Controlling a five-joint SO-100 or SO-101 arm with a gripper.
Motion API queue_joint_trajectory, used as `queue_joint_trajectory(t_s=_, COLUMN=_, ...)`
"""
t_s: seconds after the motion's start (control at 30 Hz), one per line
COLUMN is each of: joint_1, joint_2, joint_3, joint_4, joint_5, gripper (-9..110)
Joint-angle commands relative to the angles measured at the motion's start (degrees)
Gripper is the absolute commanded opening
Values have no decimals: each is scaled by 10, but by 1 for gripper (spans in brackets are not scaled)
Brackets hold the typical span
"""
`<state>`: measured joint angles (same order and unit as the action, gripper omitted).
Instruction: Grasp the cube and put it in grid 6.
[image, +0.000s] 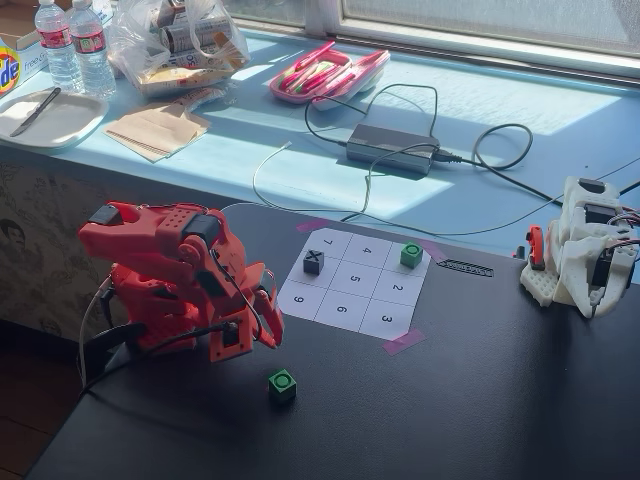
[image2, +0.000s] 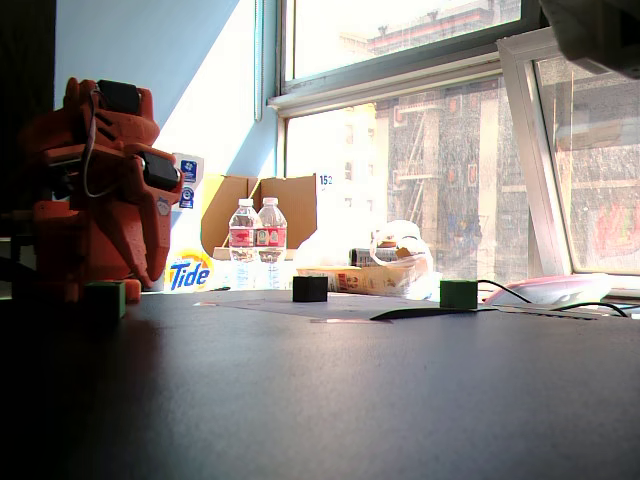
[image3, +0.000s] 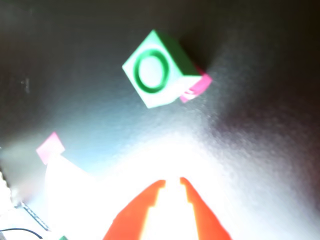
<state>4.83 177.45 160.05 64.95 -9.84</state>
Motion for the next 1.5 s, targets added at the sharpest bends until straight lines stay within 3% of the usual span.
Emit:
queue_joint_trajectory(t_s=0.0, joint_1=15, joint_2=-161, joint_3=-258, joint_4=56, joint_5=96, gripper=31)
queue_joint_trajectory(t_s=0.07, joint_1=38, joint_2=-250, joint_3=-377, joint_4=84, joint_5=137, gripper=38)
queue_joint_trajectory(t_s=0.2, joint_1=92, joint_2=-363, joint_3=-475, joint_4=142, joint_5=159, gripper=38)
queue_joint_trajectory(t_s=0.4, joint_1=155, joint_2=-466, joint_3=-432, joint_4=128, joint_5=189, gripper=39)
queue_joint_trajectory(t_s=0.6, joint_1=203, joint_2=-577, joint_3=-382, joint_4=13, joint_5=159, gripper=38)
queue_joint_trajectory(t_s=1.03, joint_1=159, joint_2=-666, joint_3=-342, joint_4=-49, joint_5=172, gripper=37)
queue_joint_trajectory(t_s=1.47, joint_1=156, joint_2=-693, joint_3=-331, joint_4=-103, joint_5=199, gripper=25)
